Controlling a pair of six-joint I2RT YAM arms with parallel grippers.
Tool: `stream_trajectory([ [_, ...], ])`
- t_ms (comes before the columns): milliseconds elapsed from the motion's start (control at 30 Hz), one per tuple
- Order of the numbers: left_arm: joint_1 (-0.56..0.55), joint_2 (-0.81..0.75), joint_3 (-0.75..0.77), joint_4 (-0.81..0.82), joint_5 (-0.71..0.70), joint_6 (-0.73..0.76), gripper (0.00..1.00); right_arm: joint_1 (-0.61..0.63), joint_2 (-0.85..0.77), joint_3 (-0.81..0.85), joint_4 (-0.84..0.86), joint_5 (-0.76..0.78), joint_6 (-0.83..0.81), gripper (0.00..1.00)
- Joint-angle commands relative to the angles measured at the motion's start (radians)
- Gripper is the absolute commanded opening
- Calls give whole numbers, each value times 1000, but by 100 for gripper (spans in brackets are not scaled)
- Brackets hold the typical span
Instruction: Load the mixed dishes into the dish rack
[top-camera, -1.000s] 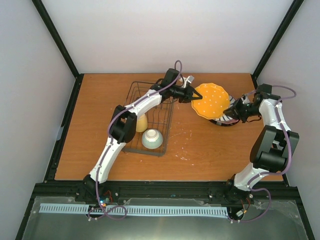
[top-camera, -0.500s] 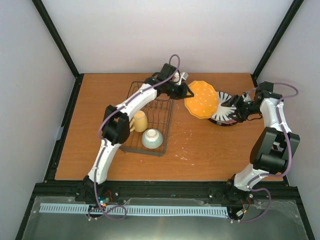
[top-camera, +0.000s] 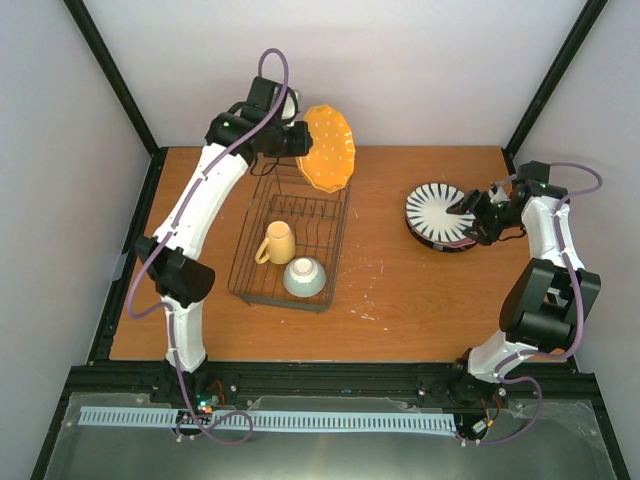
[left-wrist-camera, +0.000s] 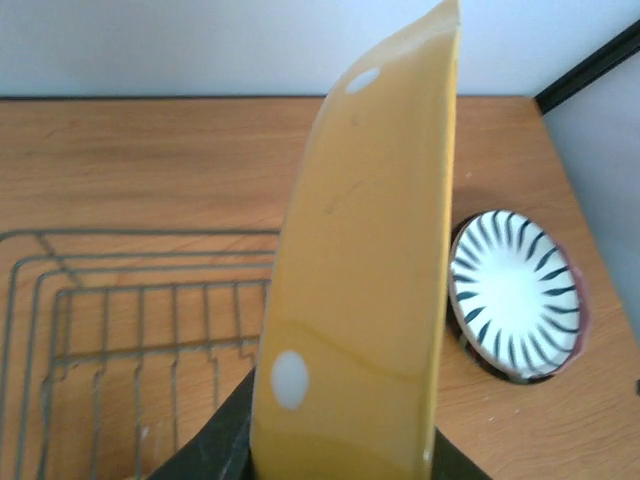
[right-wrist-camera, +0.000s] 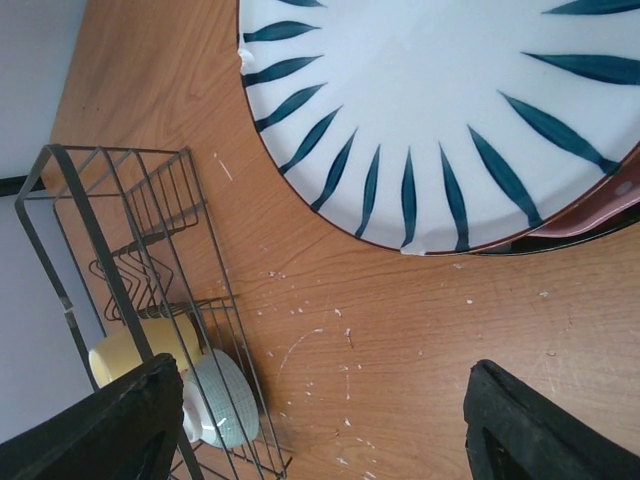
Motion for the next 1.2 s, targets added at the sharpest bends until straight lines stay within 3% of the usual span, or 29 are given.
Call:
stream_trajectory([
  [0,-30,-42,53,-135,-122,20,1,6,-9,32,-6,32,-11,75],
  [200,-87,-15,60,-294,-265,-9,1,8,-17,40,-23,69,-8,75],
  [567,-173,-39,-71,-296,-410,-88,1,7,-49,-4,-16,69,-12,74],
  [800,-196,4,-75,-296,-513,-49,1,7,-67,-21,-15,72,-14,74],
  [1167,-211,91,-26,-294,-532,-29,1,7,-67,-25,-12,67,-18,74],
])
